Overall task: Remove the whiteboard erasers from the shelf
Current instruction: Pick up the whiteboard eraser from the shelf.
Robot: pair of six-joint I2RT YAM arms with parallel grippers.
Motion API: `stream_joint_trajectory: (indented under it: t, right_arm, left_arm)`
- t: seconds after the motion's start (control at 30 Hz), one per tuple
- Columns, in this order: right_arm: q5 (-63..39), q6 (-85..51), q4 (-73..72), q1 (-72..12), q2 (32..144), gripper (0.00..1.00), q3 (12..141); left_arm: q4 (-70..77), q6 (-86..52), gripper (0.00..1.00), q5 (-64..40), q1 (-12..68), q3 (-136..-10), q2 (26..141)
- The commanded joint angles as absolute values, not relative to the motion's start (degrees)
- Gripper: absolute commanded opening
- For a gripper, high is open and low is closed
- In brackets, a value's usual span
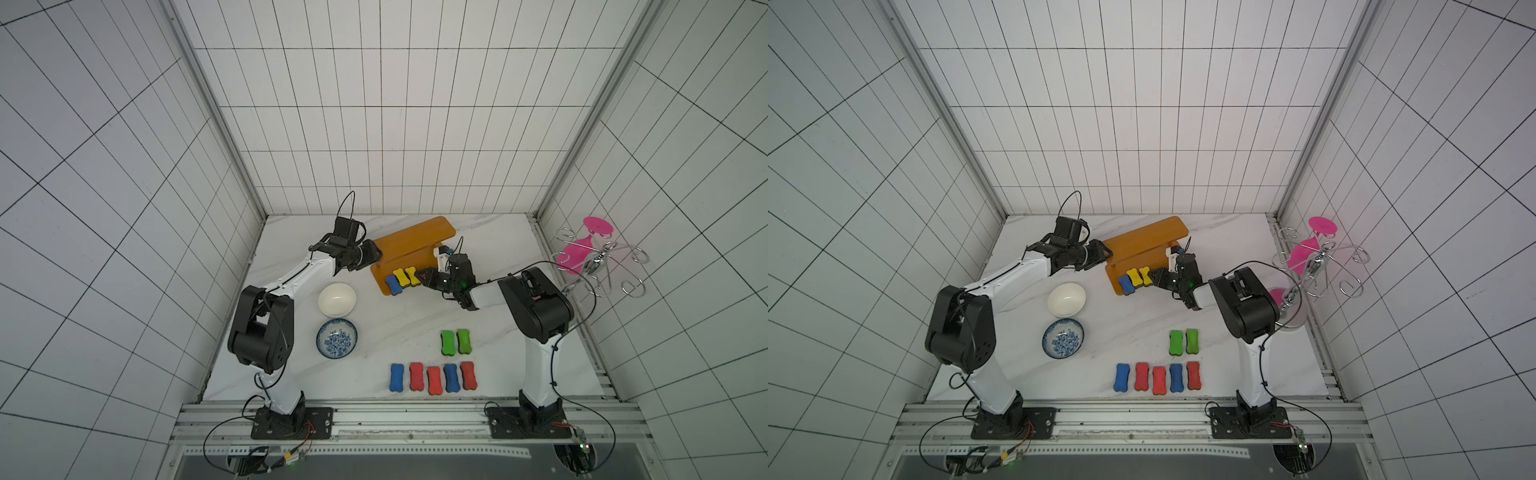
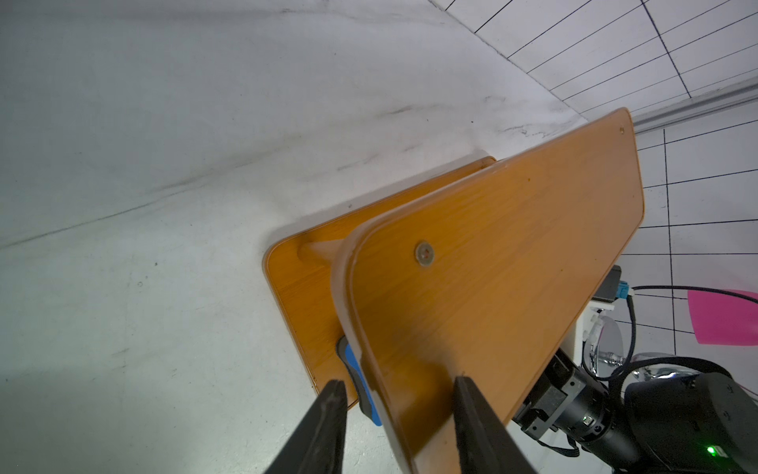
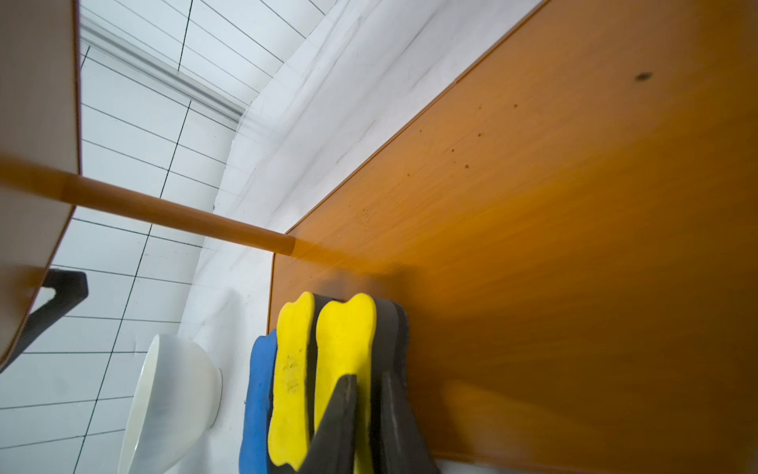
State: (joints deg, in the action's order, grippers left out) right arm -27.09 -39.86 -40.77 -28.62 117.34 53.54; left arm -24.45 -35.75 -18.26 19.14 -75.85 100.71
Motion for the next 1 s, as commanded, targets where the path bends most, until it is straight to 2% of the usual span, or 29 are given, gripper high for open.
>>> stream_joint_trajectory:
  t: [0.0,0.27,0.57,0.7,0.97]
  right_arm:
    - [-25.3,-38.6,-36.9,-28.9,117.9,0.01,53.8]
    - [-21.3,-38.6,-33.5,-28.6,111.2,0.0,51.8]
    - [-13.7,-46.9,-34.8,-30.5,101.0,0.0,45.5]
    - [-5.3,-54.0,-33.5,-34.8,93.1,0.0,37.7]
    - [10.4,-59.7,-19.6,-50.0,73.2,0.0,25.6]
  left_arm:
    - [-25.0,-35.2,0.45,-18.3,18.8,-75.6,101.9]
    - [-25.1,-35.2,0.45,-18.0,18.5,-75.7,101.7]
    - [-25.5,-35.5,0.47,-17.8,18.8,-75.3,99.6]
    - [-26.2,-35.3,0.49,-17.8,19.3,-73.4,96.4]
    - [-27.0,-33.9,0.51,-18.4,19.8,-65.6,88.3]
